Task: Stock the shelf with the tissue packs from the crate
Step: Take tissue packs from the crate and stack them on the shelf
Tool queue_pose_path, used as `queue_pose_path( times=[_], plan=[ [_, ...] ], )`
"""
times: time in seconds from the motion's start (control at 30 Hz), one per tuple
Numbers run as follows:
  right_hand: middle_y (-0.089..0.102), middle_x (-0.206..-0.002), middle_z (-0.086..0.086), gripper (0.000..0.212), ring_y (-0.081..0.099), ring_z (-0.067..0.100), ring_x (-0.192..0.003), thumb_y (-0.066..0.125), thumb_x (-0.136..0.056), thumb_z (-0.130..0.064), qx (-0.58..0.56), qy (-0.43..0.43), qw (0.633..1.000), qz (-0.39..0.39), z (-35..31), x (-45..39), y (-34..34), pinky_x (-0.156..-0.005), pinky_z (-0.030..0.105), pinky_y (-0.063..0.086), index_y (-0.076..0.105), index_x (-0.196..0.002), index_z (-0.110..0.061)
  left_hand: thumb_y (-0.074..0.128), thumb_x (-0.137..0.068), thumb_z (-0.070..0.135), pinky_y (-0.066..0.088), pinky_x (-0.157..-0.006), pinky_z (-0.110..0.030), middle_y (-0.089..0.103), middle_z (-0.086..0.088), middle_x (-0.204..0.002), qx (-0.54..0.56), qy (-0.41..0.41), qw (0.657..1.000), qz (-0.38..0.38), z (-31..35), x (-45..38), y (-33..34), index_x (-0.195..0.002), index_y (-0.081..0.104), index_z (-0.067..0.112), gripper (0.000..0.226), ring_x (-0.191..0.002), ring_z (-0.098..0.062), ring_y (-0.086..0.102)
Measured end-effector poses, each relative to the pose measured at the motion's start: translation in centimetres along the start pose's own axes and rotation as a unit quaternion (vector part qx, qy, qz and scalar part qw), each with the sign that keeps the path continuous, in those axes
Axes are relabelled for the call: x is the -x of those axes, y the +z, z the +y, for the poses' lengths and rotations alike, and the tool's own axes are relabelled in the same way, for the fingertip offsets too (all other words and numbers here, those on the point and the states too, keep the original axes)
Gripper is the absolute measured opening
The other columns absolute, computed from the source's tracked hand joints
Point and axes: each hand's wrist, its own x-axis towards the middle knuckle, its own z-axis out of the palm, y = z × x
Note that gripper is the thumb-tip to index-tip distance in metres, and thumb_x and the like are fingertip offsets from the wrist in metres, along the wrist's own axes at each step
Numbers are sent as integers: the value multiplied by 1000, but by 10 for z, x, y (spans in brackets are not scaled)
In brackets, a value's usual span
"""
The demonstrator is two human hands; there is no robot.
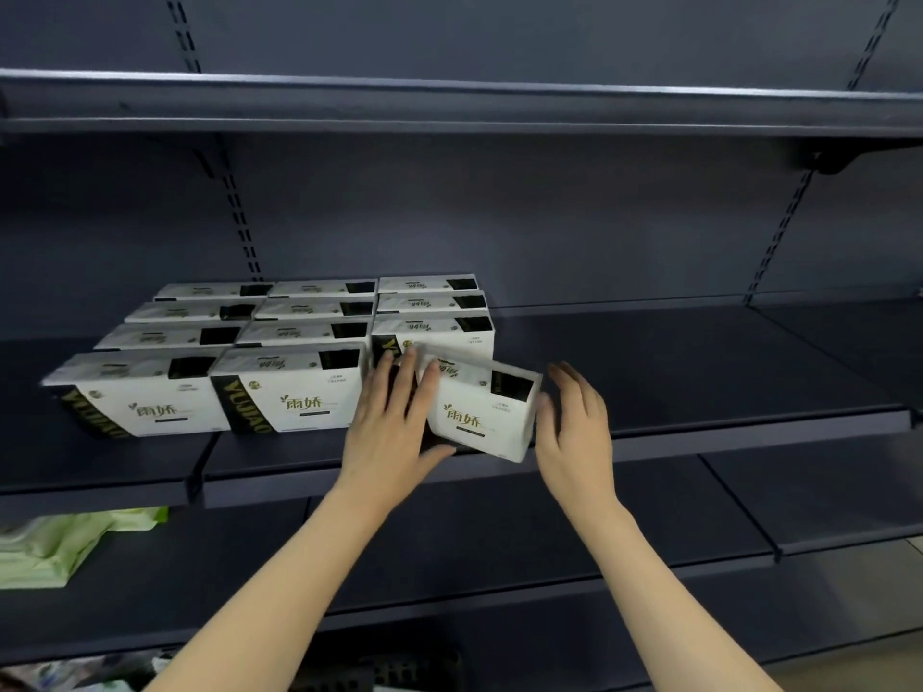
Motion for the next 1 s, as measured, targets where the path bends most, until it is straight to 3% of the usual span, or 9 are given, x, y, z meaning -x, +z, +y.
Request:
queue_pose_path(
  times=[0.1, 0.2, 0.37, 0.47, 0.63, 0.73, 0.83, 1.0],
  plan=[
    [39, -144, 3, 47, 34, 16, -129, 36, -95, -40, 7, -58, 998, -21, -13, 6, 3, -102, 25, 27, 46, -134, -16, 76, -66, 49, 34, -106, -55, 40, -18, -145, 22, 22, 999, 9, -1, -5, 1, -140, 31, 9, 96, -135, -37, 30],
    [40, -143, 6, 49, 34, 22, -129, 48, -90, -42, 55, -115, 991, -40, -13, 10, 10, -102, 31, 32, 47, -132, -18, 86, -61, 36, 40, -100, -56, 49, -19, -137, 33, 16, 999, 19, 5, -5, 5, -134, 36, 8, 93, -129, -39, 43],
    [36, -145, 9, 74, 27, 28, -132, 79, -69, -19, 131, -145, 979, -53, -2, 15, 20, -96, 31, 34, 40, -132, -20, 89, -55, 32, 43, -98, -55, 55, -18, -130, 8, -17, 1000, 17, 16, -4, 6, -130, 47, 6, 90, -121, -39, 51],
    [37, -144, 12, 80, 28, 29, -132, 80, -64, -6, 133, -150, 979, -47, 1, 11, 24, -93, 28, 34, 39, -131, -19, 89, -52, 33, 44, -97, -53, 58, -18, -125, -19, -24, 999, 20, 19, -6, 4, -124, 53, 5, 86, -116, -37, 55],
    [34, -146, 14, 83, 30, 34, -134, 79, -64, 0, 102, -153, 980, -72, 5, -1, 33, -95, 30, 34, 35, -131, -20, 90, -51, 27, 46, -98, -49, 58, -18, -125, -43, -35, 998, 8, 18, -7, 6, -126, 47, 5, 88, -116, -36, 55],
    [32, -148, 12, 82, 34, 35, -132, 80, -66, -2, 97, -154, 980, -84, 8, -9, 39, -95, 40, 42, 33, -131, -22, 87, -53, 13, 47, -96, -48, 59, -18, -124, -57, -43, 997, 12, 15, -9, 10, -126, 53, 3, 81, -114, -36, 57],
    [37, -145, 11, 84, 44, 35, -126, 84, -61, -9, 137, -166, 973, -80, 11, -18, 44, -101, 52, 39, 37, -130, -22, 78, -56, 2, 47, -96, -49, 58, -19, -123, -62, -45, 997, 22, 10, -12, 14, -127, 44, 3, 80, -113, -37, 56],
    [42, -142, 9, 87, 47, 30, -124, 86, -58, -16, 149, -193, 966, -83, 12, -32, 53, -102, 49, 36, 38, -130, -23, 80, -49, -4, 45, -97, -50, 55, -22, -124, -62, -57, 996, 25, 3, -16, 20, -129, 42, 1, 89, -114, -38, 50]
  ],
)
